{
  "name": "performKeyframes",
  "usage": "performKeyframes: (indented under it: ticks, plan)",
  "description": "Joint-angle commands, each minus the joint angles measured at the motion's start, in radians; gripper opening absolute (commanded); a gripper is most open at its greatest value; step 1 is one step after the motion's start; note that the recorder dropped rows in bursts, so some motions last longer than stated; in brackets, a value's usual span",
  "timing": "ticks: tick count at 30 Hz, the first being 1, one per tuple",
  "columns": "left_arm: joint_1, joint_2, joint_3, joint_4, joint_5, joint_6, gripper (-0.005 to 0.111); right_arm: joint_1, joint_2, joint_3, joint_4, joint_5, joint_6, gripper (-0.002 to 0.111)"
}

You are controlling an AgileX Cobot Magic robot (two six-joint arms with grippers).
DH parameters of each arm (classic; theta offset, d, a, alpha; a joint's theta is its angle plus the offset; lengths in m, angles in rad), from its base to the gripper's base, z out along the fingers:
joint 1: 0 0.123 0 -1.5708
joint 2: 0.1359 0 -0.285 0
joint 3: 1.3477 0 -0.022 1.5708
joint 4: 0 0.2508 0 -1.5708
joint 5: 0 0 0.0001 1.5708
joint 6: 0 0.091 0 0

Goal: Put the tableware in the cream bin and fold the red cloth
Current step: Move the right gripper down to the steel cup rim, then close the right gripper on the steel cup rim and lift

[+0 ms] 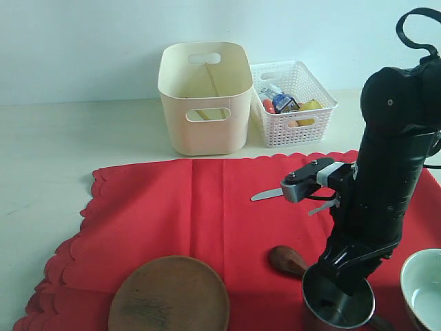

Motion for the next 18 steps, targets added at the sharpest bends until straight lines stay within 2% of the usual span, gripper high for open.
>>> performKeyframes:
  ticks: [1, 4, 18]
  plan:
    - [0.003, -0.006, 0.004, 0.002, -0.008, -0.002, 0.0, 0.002, 0.014, 0.005, 0.0, -0.009, -0.002, 0.014]
    - [0.003, -0.006, 0.004, 0.002, -0.008, -0.002, 0.0, 0.002, 0.009, 0.005, -0.006, 0.002, -0.03, 0.0]
    - [0.003, -0.006, 0.004, 0.002, -0.008, -0.002, 0.0, 0.002, -0.132, -0.058, 0.051, -0.016, -0.028, 0.0]
